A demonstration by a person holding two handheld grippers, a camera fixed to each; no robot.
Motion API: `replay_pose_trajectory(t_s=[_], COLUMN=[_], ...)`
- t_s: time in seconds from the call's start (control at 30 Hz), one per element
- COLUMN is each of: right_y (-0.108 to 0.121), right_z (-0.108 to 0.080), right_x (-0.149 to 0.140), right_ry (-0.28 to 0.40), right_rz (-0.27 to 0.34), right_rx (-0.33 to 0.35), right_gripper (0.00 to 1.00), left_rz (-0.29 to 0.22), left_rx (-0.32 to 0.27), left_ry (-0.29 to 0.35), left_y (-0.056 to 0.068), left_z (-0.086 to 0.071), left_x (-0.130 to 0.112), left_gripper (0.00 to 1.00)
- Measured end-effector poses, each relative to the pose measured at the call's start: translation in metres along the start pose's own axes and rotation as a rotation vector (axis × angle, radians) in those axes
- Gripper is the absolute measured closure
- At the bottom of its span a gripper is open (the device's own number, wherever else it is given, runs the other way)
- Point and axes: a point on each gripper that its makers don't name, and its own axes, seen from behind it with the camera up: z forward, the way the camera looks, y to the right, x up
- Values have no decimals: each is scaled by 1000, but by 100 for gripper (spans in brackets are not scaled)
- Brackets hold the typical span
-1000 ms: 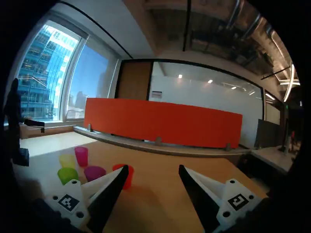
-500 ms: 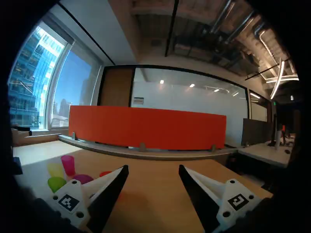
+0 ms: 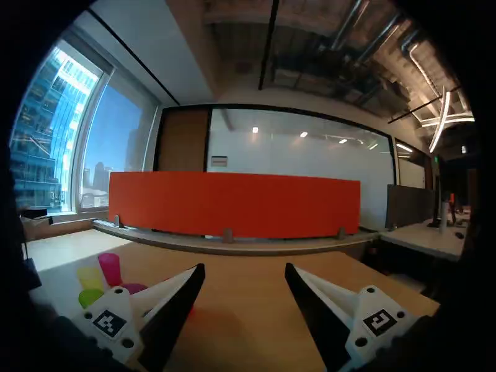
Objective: Pour water
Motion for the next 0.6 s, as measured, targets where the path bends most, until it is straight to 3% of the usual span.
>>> replay_pose_trajectory(t_s=[0.6], right_y=[4], right_z=[9], right_x=[0], right_ry=[-44], right_rz=[-9], right_rx=[-27], right_gripper=[0], left_rz=[-33], left_rx=[67], left_ry=[-15], left_y=[-25], left_z=[3], left_x=[-33], left_gripper=[1])
